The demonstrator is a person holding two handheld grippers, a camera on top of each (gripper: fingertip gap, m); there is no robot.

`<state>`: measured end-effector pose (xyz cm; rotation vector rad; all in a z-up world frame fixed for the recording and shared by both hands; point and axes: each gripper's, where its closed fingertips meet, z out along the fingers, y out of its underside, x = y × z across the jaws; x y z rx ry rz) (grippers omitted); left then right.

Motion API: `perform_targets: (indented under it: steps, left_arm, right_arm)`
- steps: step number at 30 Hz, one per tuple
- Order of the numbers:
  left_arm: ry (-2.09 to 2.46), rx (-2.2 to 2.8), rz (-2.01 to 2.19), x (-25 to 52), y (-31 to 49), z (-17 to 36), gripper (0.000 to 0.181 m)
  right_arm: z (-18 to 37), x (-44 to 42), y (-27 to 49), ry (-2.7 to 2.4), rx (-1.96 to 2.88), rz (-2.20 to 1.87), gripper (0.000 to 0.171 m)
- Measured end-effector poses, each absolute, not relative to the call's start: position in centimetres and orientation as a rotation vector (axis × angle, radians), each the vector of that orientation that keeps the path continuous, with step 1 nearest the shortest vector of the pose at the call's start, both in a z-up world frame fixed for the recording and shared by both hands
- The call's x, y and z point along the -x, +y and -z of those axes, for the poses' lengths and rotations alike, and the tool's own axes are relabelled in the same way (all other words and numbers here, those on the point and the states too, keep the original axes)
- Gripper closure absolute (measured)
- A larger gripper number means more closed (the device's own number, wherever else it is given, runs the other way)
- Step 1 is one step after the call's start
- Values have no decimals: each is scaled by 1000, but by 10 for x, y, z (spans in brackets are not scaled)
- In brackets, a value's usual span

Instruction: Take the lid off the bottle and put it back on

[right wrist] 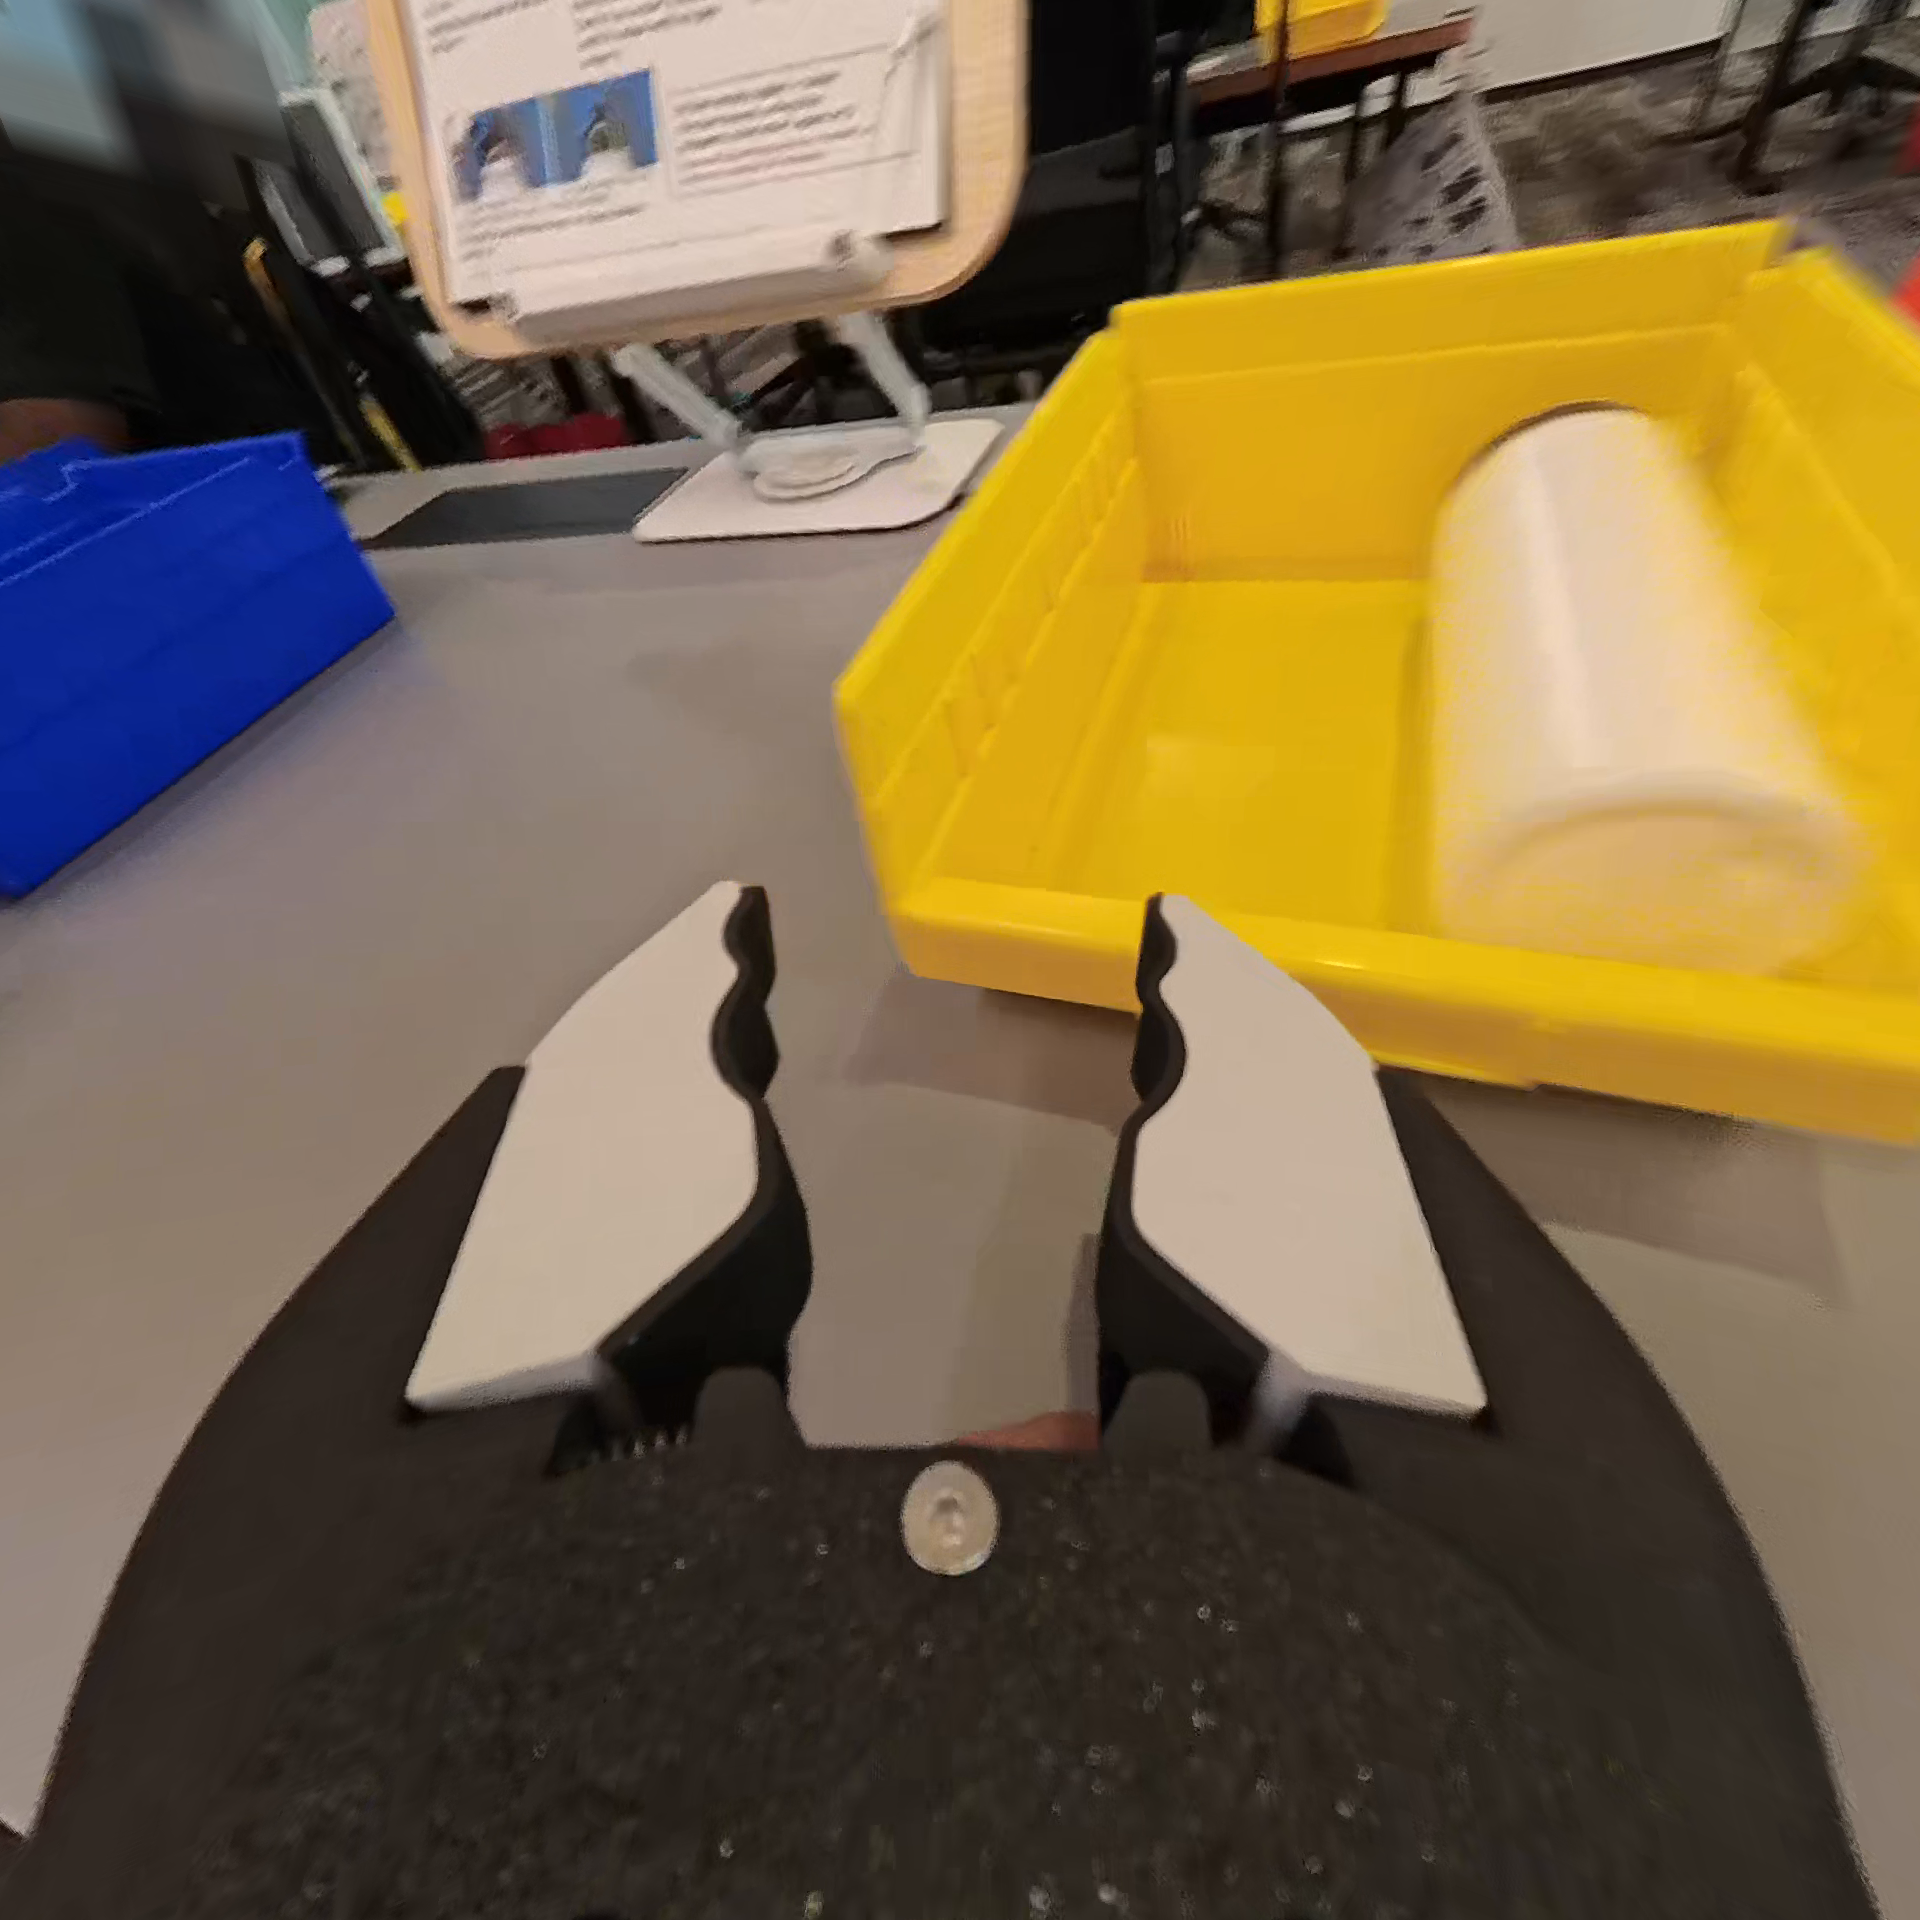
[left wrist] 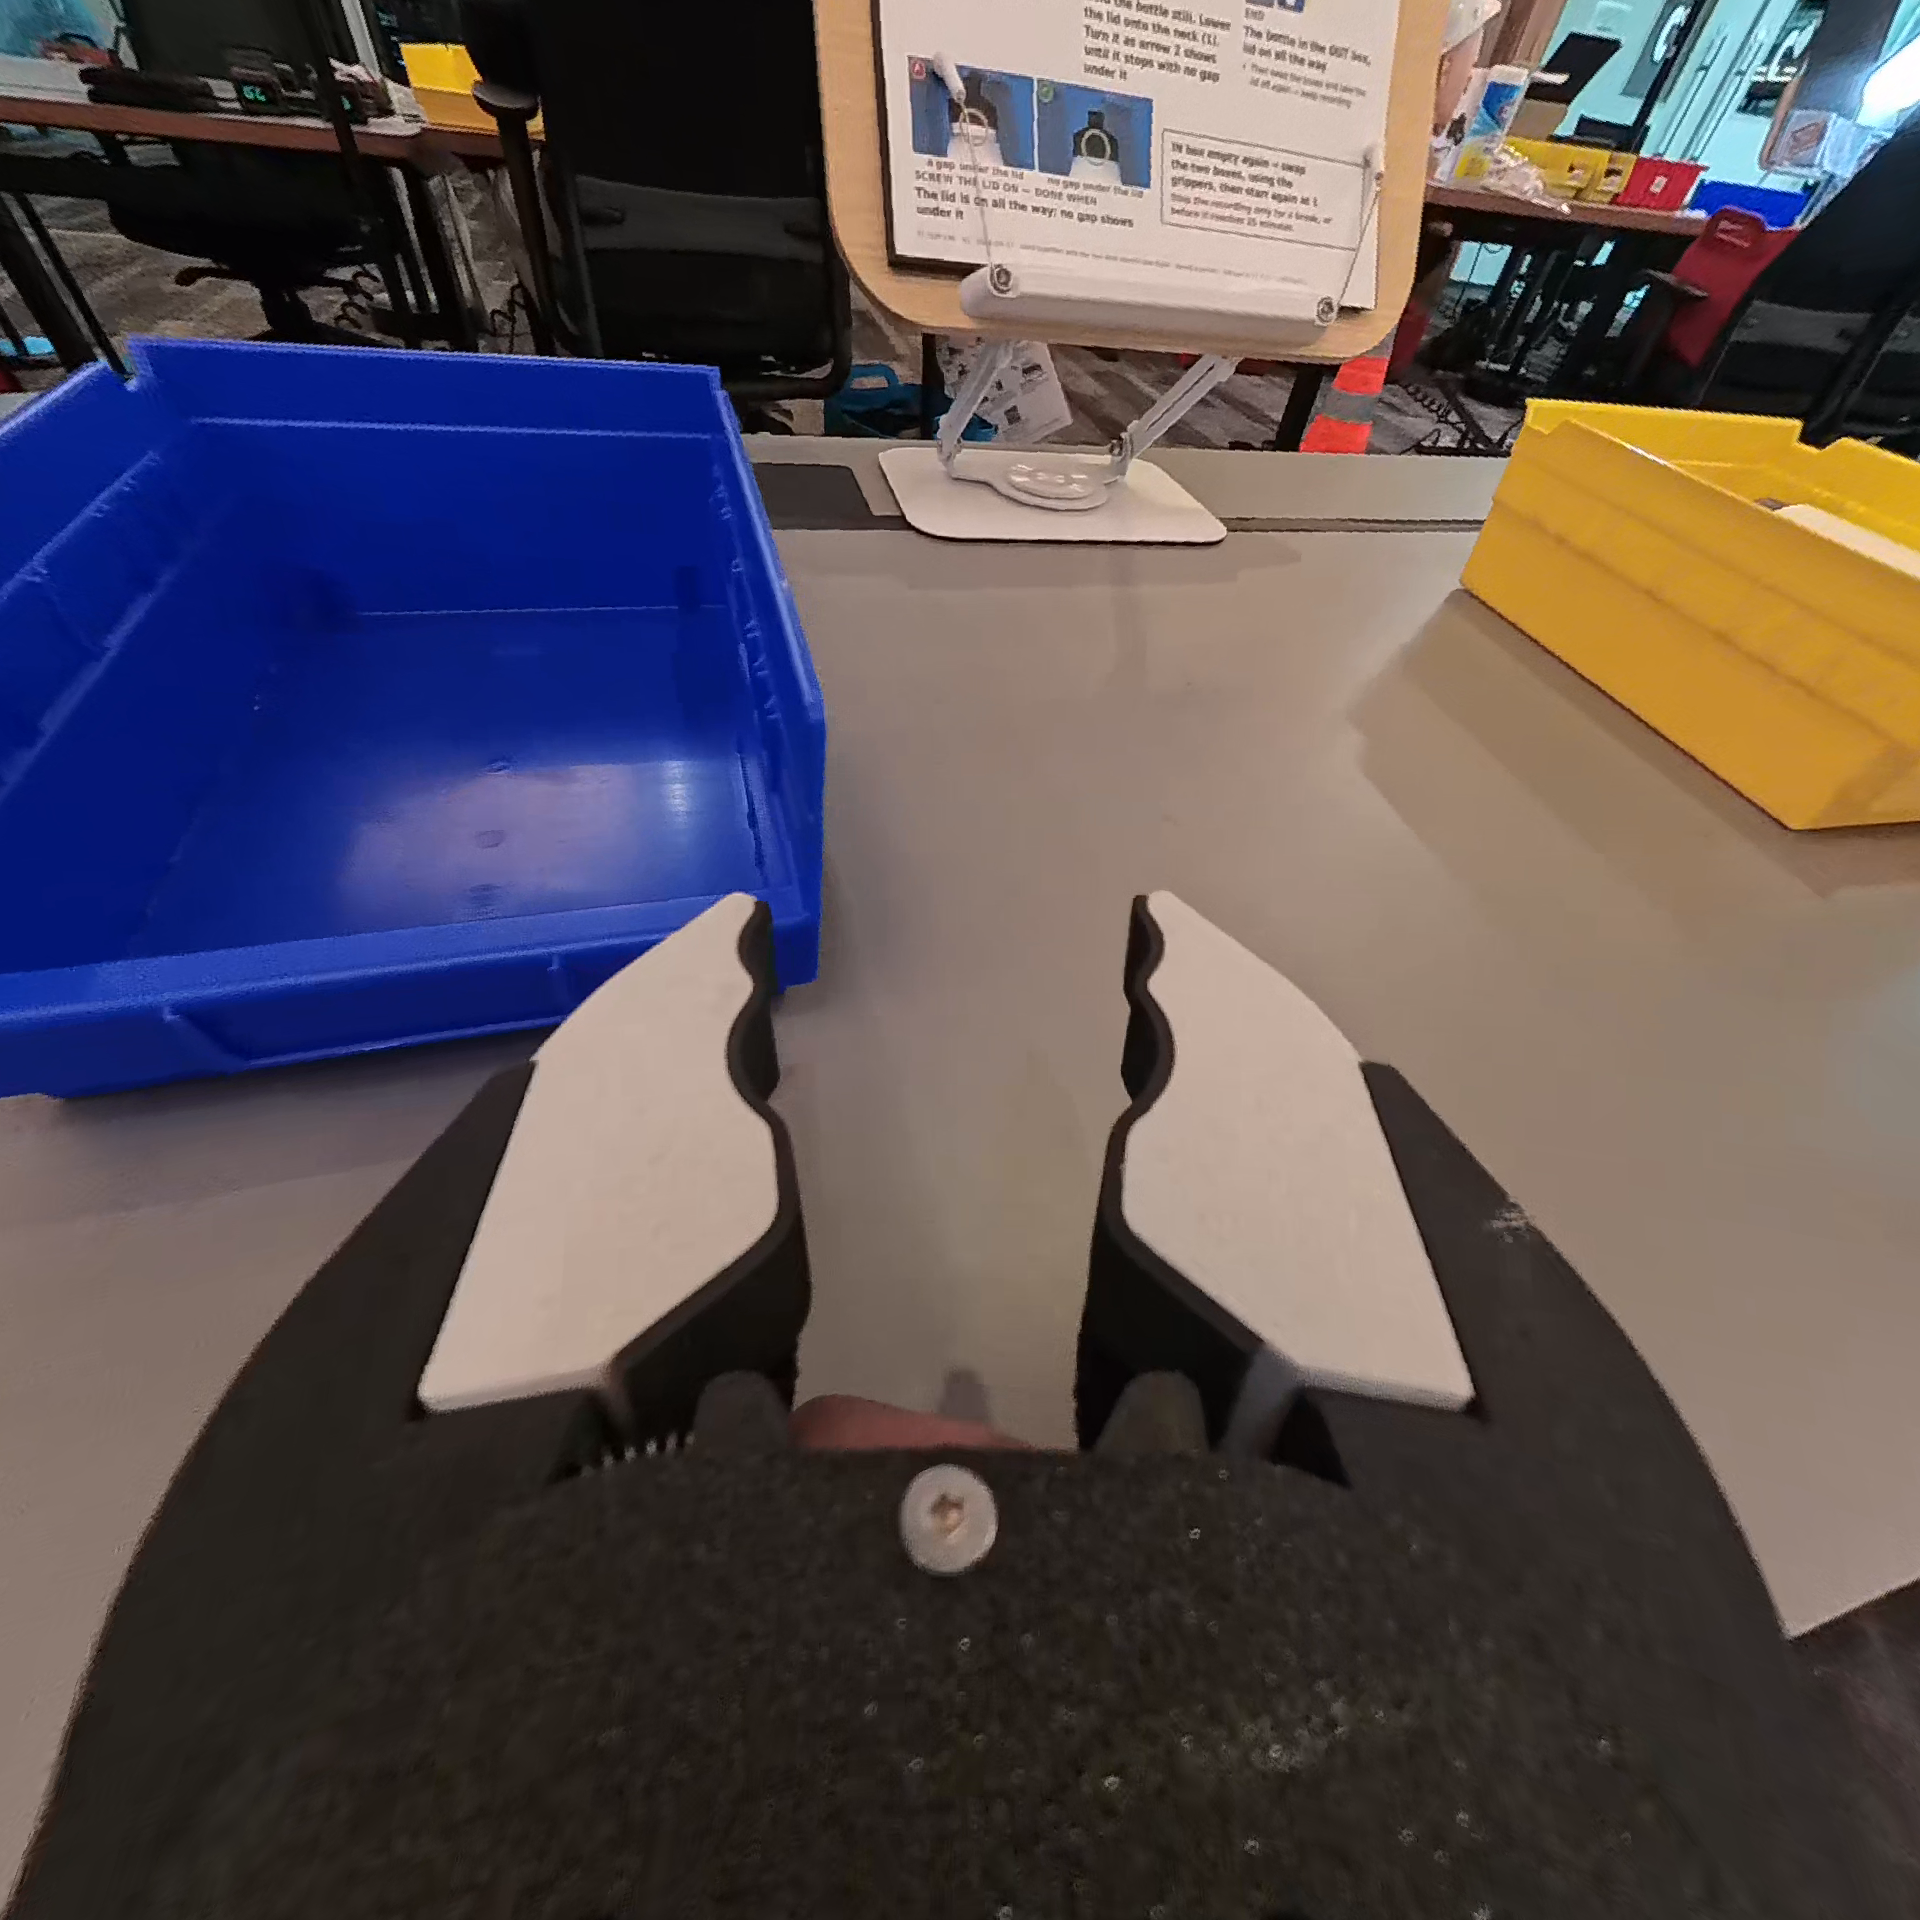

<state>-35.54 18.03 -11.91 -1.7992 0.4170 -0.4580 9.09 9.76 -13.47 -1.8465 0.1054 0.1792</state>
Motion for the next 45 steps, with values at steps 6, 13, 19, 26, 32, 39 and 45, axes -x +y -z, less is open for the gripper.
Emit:
perform_targets:
  steps: [6,13,19,26,32,39,45]
  left_arm:
    - [490,1799,449,341,176,123,117]
    - [622,1765,475,302,172,127,113]
    - [843,1760,710,161,161,135,110]
    - [943,1935,511,-16,195,165,140]
    - [921,1936,558,-49,204,161,176]
    - [932,1801,667,-47,145,132,119]
    - [846,1892,511,-84,163,148,137]
  right_arm:
    - [142,-41,142,13,1885,-103,90]
    - [139,-13,164,-38,1893,-280,93]
    - [121,-21,134,-151,1744,-205,117]
    - [121,-165,68,382,1707,174,116]
    - [136,-212,81,508,1759,276,108]
    - [119,-263,78,565,1689,408,111]
    - [150,-266,101,528,1828,92,126]
